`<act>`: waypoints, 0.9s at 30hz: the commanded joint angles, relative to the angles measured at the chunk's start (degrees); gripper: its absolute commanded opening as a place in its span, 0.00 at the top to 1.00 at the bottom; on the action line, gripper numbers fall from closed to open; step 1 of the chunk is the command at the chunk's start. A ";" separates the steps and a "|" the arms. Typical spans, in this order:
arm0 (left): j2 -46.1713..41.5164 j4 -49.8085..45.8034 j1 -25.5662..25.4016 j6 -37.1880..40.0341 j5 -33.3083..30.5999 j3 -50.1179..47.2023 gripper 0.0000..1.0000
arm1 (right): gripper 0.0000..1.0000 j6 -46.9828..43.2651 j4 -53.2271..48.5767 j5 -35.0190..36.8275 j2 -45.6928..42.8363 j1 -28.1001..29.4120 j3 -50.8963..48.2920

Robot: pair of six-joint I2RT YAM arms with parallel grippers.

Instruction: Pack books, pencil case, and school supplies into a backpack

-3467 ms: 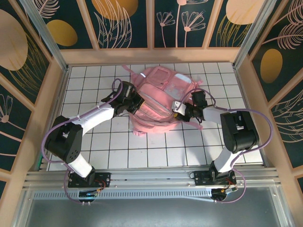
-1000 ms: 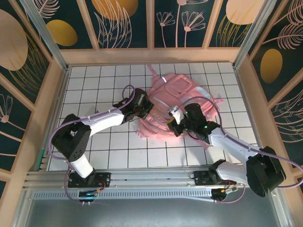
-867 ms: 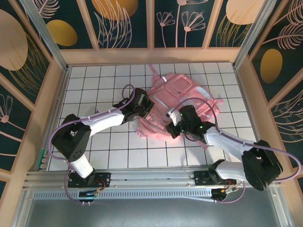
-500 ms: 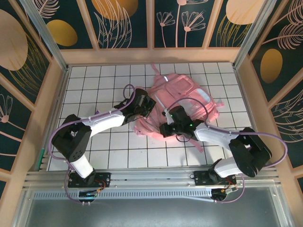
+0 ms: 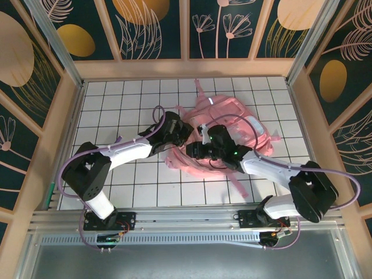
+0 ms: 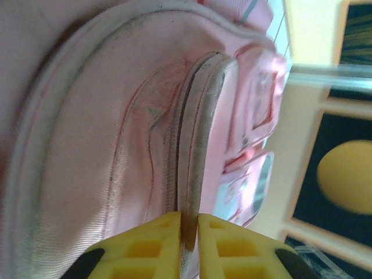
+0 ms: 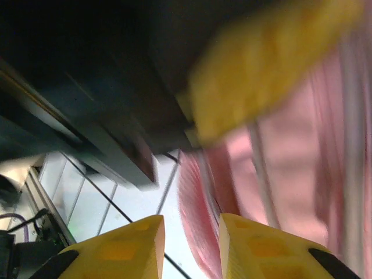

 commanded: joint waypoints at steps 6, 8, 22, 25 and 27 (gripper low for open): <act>-6.68 -9.38 3.09 21.55 3.49 -0.15 0.76 | 0.63 -35.21 -10.66 4.10 -10.53 -3.00 2.92; -7.05 -10.64 3.05 26.48 4.84 0.78 0.74 | 0.63 -43.91 -12.05 7.10 -13.44 -3.92 1.60; -8.66 -13.63 -0.46 61.47 14.72 1.01 0.63 | 0.50 -76.51 -31.49 0.97 -5.66 -6.07 2.07; -11.74 -8.67 -0.45 72.86 18.01 -3.25 0.55 | 0.49 -75.79 -25.20 2.83 -4.89 -5.91 0.25; -14.14 -4.56 -0.47 81.46 21.08 -7.04 0.50 | 0.49 -77.09 -22.94 3.36 -3.81 -5.61 -0.51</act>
